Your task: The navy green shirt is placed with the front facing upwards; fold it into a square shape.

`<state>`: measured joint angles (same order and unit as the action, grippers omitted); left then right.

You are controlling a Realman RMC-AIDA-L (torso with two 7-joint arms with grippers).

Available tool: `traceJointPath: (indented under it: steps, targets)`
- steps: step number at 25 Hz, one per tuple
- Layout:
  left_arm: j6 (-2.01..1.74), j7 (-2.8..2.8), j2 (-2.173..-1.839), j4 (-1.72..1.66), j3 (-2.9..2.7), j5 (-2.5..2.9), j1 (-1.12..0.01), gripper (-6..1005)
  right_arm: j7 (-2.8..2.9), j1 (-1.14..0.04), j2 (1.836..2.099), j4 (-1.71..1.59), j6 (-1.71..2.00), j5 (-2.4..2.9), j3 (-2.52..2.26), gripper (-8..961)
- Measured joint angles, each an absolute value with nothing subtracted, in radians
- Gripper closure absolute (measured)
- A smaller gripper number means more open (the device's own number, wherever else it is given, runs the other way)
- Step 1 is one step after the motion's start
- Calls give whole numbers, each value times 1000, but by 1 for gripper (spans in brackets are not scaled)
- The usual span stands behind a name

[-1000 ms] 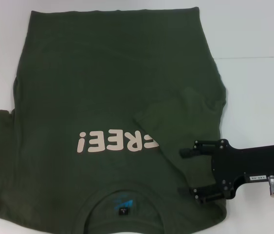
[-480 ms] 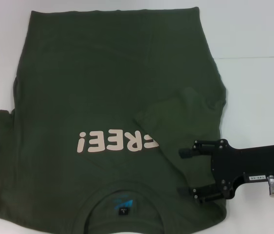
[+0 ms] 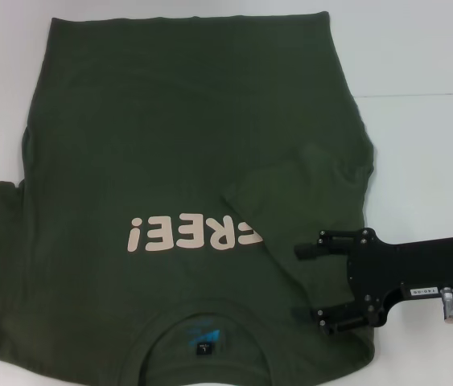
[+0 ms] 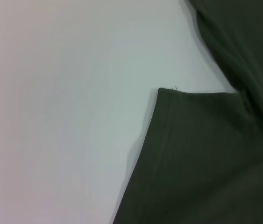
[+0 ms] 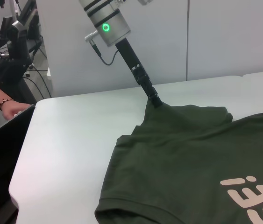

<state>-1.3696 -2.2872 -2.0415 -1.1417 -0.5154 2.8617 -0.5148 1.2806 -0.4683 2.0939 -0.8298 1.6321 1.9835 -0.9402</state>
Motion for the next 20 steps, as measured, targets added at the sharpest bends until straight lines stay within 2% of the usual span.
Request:
traceJointPath:
  steps: [11,16,19,20]
  targets:
    - [-1334,-2292,-2042,-1115,-523,2862,-517,50,1282,-471,2094,-829,1632,1983,-940,39]
    - [-1321,-2296,-2042,-1115,-523,2862,-516,102,1282,-471,2094,-828,1632,1983,-940,39]
    - [-1316,-2291,-2042,-1115,-519,2862,-515,315,1282,-471,2094,-828,1632,1983,-940,39]
    - [-1314,-2290,-2042,-1115,-518,2862,-515,337,1282,-472,2094,-828,1632,1983,-940,39]
